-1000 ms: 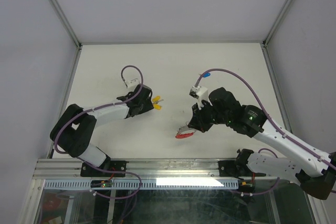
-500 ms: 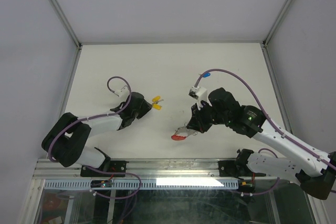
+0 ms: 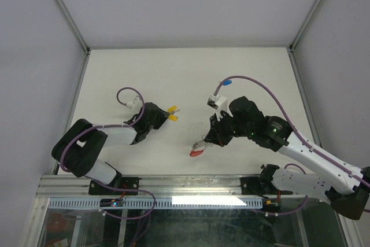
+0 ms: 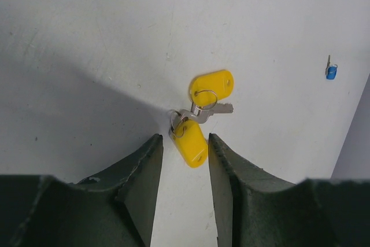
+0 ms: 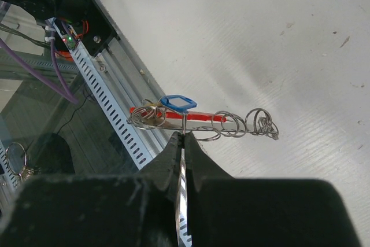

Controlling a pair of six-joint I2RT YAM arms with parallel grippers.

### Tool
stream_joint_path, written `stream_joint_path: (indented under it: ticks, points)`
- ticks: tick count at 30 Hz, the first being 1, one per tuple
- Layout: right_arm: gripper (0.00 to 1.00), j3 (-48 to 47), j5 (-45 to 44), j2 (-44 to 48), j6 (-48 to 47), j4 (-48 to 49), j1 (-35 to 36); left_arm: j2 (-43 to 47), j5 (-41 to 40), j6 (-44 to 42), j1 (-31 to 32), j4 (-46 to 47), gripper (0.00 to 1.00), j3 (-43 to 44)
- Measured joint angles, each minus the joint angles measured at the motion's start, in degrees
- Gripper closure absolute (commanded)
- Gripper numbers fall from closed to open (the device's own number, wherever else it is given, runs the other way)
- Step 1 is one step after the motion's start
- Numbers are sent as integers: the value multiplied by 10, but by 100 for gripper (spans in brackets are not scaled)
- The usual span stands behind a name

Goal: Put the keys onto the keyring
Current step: Pick up the key from the center of the board.

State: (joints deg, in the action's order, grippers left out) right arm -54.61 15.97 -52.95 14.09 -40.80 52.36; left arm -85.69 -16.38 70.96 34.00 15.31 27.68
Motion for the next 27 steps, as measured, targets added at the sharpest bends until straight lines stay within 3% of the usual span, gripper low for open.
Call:
stream_joint_path:
  ticks: [27]
  points:
    - [100, 0, 10, -7, 1, 1, 0, -31, 0, 9, -7, 32, 83, 2]
